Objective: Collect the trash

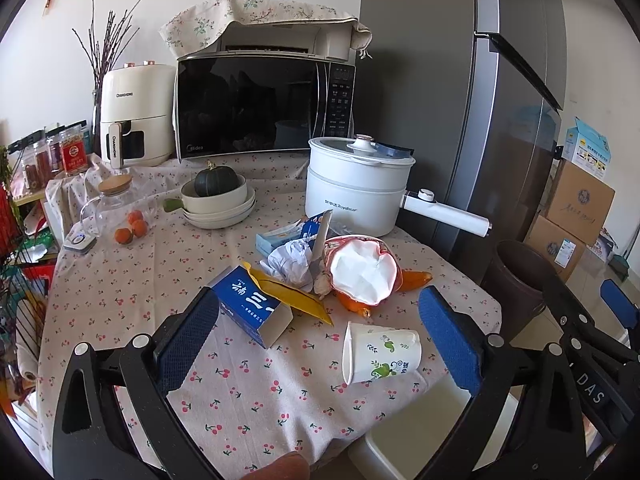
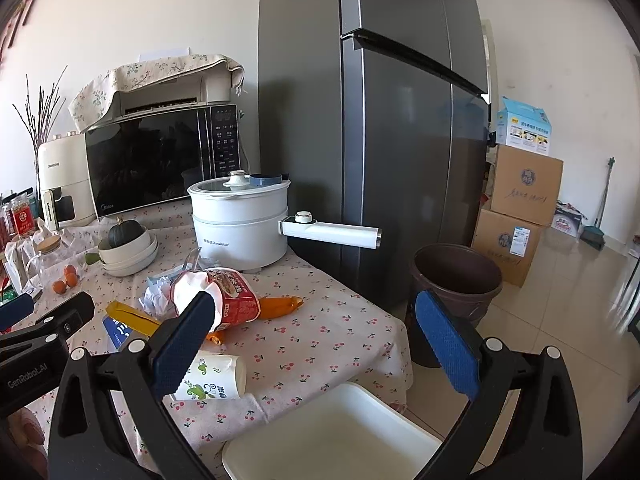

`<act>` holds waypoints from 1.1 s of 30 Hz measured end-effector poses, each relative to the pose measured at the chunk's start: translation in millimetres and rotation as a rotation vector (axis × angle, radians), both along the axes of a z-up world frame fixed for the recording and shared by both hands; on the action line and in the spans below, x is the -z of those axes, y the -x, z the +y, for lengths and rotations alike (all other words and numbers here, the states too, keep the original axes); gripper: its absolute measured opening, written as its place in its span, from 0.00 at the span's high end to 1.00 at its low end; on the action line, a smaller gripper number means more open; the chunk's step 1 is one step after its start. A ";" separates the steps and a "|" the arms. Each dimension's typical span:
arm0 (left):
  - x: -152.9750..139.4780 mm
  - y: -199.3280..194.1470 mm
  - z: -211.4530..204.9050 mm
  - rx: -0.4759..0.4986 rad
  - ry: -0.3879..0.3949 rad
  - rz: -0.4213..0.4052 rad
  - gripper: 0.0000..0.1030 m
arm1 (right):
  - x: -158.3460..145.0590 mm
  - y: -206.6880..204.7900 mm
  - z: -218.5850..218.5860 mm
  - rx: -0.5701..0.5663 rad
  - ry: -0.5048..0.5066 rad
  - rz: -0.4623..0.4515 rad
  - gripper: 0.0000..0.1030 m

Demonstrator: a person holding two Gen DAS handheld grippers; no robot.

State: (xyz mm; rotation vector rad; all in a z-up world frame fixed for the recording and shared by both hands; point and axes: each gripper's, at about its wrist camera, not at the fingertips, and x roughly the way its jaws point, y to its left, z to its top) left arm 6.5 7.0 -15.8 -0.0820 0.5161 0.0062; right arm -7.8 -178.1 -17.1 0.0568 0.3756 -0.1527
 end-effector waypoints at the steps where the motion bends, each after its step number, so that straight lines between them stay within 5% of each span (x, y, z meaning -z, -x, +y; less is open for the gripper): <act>1: 0.2 0.1 0.1 0.000 0.000 0.001 0.07 | -1.1 -0.4 -0.1 -0.001 0.000 0.002 0.05; 33: 3.1 -4.8 2.8 -0.012 0.004 0.021 0.07 | 2.3 -3.5 1.3 -0.003 0.000 0.018 0.05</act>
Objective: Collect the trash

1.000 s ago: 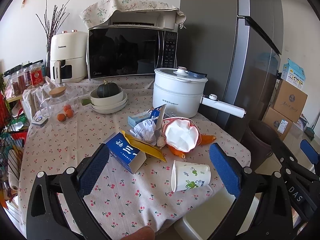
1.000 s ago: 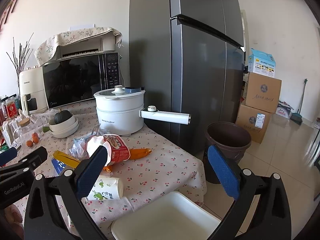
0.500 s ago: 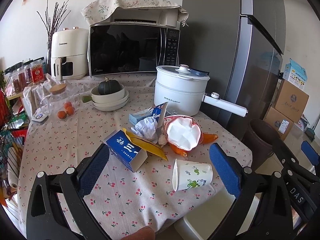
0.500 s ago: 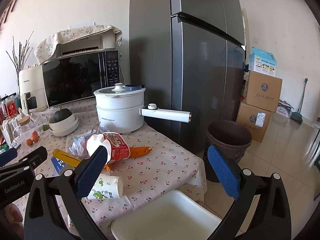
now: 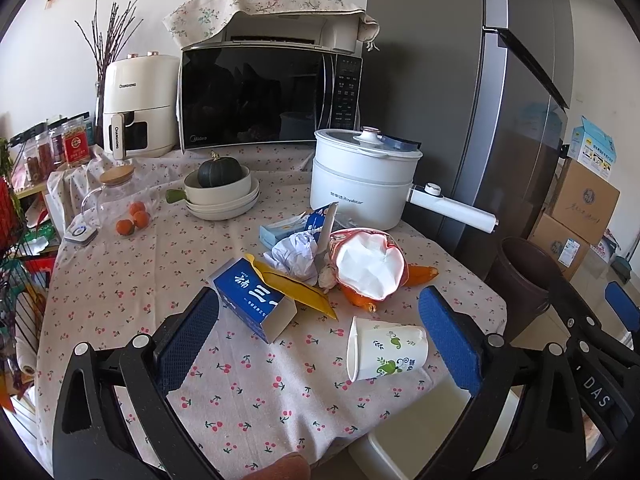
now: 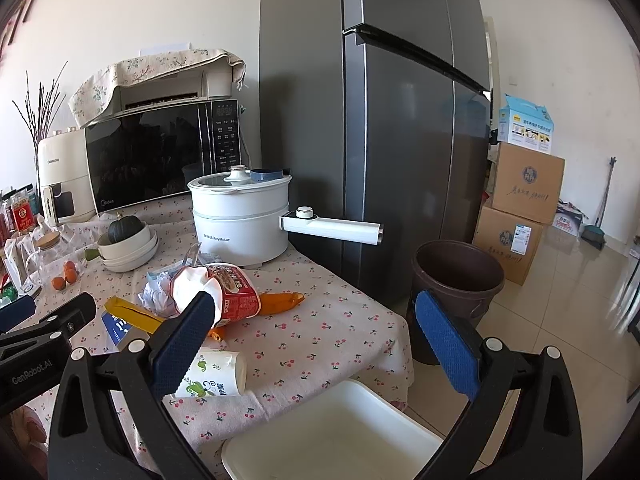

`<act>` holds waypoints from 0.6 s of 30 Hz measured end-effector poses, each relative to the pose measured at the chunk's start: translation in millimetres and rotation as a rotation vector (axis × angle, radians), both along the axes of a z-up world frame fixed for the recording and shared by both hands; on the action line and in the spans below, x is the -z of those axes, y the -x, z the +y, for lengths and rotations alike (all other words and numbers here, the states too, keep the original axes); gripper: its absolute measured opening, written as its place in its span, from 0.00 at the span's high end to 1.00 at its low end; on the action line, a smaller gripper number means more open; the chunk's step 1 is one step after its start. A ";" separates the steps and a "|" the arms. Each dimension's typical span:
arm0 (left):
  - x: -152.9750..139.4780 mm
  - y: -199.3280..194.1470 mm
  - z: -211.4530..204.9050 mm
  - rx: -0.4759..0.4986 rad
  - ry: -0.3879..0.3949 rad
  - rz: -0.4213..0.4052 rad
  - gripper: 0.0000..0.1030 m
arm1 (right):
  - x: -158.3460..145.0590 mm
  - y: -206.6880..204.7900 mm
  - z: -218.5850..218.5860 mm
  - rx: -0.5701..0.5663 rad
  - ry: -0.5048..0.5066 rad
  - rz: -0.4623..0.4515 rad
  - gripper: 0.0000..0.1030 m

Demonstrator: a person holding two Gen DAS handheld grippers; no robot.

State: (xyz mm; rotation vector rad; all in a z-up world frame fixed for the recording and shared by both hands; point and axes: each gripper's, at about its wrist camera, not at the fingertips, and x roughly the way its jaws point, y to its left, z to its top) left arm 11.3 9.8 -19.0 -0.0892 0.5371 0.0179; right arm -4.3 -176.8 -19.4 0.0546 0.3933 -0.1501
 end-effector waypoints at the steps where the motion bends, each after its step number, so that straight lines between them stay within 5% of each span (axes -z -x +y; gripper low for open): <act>1: -0.2 -0.1 0.1 0.000 0.001 0.000 0.07 | 0.0 0.3 0.1 0.000 0.000 0.000 0.05; 18: 2.6 1.0 4.1 -0.004 -0.001 0.000 0.07 | 0.3 1.2 -1.3 0.003 0.007 0.006 0.05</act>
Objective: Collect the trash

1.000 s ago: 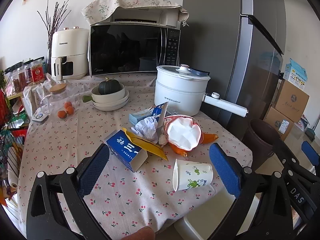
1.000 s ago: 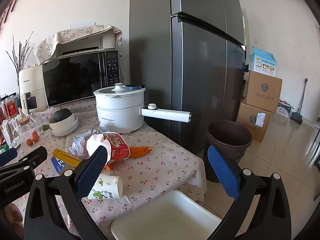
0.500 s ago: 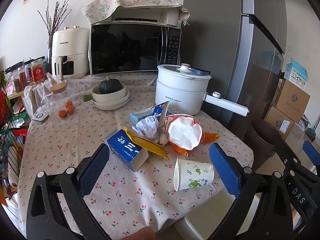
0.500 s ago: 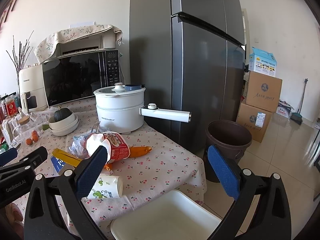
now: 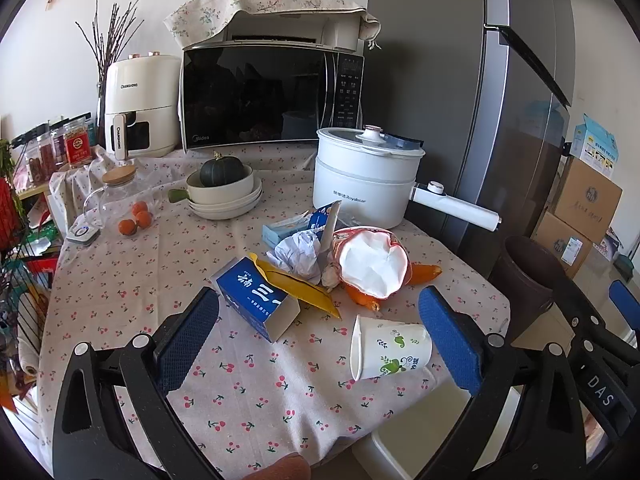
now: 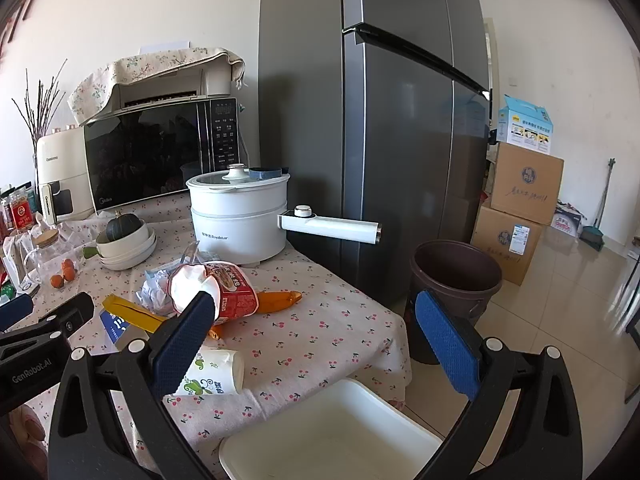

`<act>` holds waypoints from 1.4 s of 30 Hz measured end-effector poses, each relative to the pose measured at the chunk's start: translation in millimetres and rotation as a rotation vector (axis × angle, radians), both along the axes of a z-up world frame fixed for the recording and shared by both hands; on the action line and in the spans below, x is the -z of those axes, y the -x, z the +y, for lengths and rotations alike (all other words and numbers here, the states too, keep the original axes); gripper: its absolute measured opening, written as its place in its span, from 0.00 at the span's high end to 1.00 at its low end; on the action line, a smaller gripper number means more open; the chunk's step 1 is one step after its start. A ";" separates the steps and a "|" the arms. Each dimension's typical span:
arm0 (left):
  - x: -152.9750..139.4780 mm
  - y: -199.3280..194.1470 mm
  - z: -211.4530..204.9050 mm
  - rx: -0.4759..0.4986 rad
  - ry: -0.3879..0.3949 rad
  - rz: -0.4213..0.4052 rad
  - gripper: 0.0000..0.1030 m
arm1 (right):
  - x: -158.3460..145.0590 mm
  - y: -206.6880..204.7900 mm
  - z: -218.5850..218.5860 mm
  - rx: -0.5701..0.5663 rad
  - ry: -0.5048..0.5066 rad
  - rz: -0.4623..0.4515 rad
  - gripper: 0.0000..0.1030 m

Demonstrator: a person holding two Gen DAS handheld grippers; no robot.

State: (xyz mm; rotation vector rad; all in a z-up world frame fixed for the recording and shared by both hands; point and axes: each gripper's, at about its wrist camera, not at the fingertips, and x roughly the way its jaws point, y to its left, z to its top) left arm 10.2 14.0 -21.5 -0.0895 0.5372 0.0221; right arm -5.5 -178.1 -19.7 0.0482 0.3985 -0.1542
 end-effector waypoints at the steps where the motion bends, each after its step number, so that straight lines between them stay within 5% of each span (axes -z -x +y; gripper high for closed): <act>1: 0.0 0.0 -0.1 0.001 -0.001 0.001 0.07 | 0.0 -0.1 -0.6 0.000 0.000 0.003 0.05; 15: -4.8 -14.1 27.7 -0.059 0.006 0.033 0.07 | 4.1 -21.0 -13.5 -0.035 -0.082 0.155 0.05; 23: -28.5 -66.0 94.1 -0.117 0.186 0.132 0.07 | 7.2 -38.5 -36.8 -0.057 -0.201 0.227 0.05; 27: 4.5 -98.4 115.2 -0.134 0.300 0.318 0.07 | 12.9 -47.2 -44.0 -0.068 -0.246 0.267 0.05; 30: 36.7 -109.8 124.7 -0.198 0.359 0.402 0.07 | 18.6 -53.1 -47.1 -0.069 -0.271 0.294 0.05; 33: 62.0 -119.9 134.4 -0.199 0.502 0.468 0.07 | 25.0 -59.3 -47.3 -0.066 -0.278 0.320 0.05; 35: 64.2 -127.6 133.2 -0.178 0.543 0.467 0.07 | 29.7 -63.6 -46.3 -0.064 -0.280 0.338 0.05; 38: 61.7 -141.2 122.1 -0.179 0.496 0.433 0.07 | 36.9 -69.0 -45.8 -0.059 -0.284 0.361 0.05; 42: 78.8 -161.4 109.9 -0.140 0.550 0.481 0.22 | 46.9 -75.3 -44.9 -0.063 -0.285 0.384 0.05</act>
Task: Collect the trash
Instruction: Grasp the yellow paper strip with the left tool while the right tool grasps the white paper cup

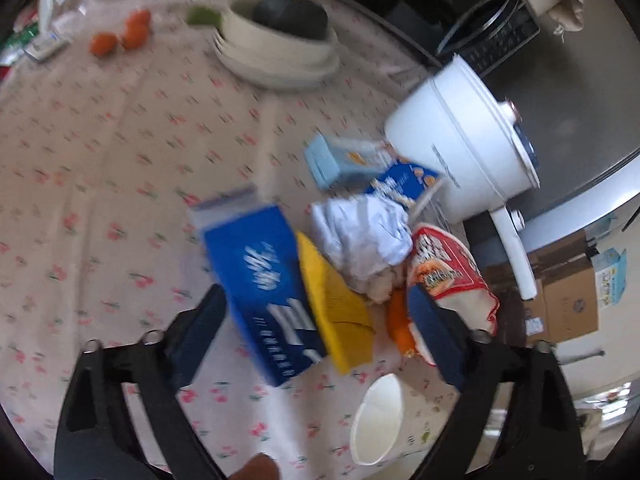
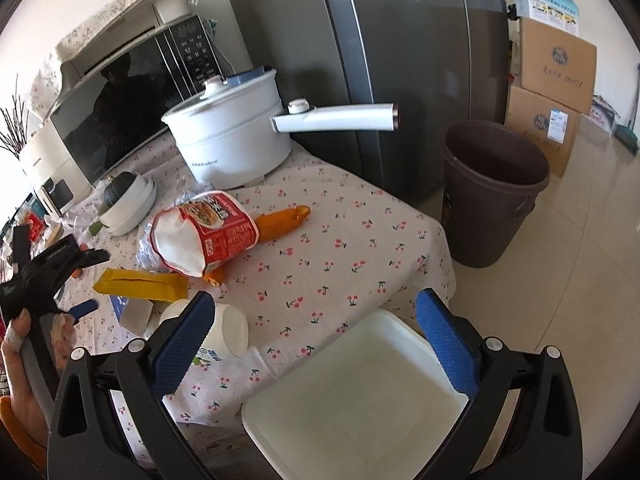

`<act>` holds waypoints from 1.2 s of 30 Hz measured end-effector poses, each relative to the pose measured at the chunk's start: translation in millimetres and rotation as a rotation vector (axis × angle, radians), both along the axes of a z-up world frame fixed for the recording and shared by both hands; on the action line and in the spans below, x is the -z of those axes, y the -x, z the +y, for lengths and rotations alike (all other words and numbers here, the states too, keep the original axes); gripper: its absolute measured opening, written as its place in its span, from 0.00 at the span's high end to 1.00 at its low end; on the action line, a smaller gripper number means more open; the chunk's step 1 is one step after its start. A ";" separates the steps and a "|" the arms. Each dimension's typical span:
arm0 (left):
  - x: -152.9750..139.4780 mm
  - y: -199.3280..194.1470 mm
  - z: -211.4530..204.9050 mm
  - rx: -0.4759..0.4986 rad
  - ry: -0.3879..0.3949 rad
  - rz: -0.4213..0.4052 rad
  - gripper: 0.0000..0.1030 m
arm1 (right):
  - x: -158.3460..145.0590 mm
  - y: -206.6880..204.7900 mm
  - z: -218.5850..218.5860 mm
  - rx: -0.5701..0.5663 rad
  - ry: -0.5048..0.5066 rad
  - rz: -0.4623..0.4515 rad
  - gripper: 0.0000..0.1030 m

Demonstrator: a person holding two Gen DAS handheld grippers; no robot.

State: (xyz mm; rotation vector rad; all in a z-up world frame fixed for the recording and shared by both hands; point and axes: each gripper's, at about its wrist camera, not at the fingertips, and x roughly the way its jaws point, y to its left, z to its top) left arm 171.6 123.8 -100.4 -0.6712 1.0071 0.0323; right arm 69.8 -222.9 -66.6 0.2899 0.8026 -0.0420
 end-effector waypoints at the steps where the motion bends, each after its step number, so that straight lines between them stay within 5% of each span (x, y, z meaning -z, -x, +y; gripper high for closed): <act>1: 1.8 -3.4 -4.2 0.012 -0.003 0.001 0.23 | 1.9 -1.1 0.0 -0.004 -0.006 0.003 0.05; 7: 2.2 -11.4 -17.5 0.026 -0.082 -0.022 0.41 | 15.9 -8.6 8.2 -0.048 -0.032 0.041 0.05; 11: 1.3 -13.3 -19.2 0.071 -0.077 -0.026 0.74 | 20.4 -11.2 19.2 -0.104 -0.027 0.036 0.05; 15: -5.3 -9.8 -21.6 0.117 -0.063 -0.058 0.86 | 22.2 -13.8 48.6 -0.247 0.130 -0.004 0.05; 18: -19.5 -1.9 -21.8 0.152 -0.042 -0.120 0.92 | 25.2 -10.2 80.6 -0.390 0.336 -0.080 0.05; 22: -43.5 14.0 -20.0 0.188 -0.051 -0.201 0.93 | 29.3 -6.1 105.4 -0.541 0.476 -0.143 0.05; 31: -84.3 59.1 -7.3 0.258 -0.041 -0.331 0.93 | 54.5 -14.9 146.1 -0.845 0.694 -0.126 0.06; 36: -92.7 72.4 -4.7 0.297 -0.071 -0.365 0.93 | 74.6 -28.3 152.4 -0.899 0.700 -0.083 0.12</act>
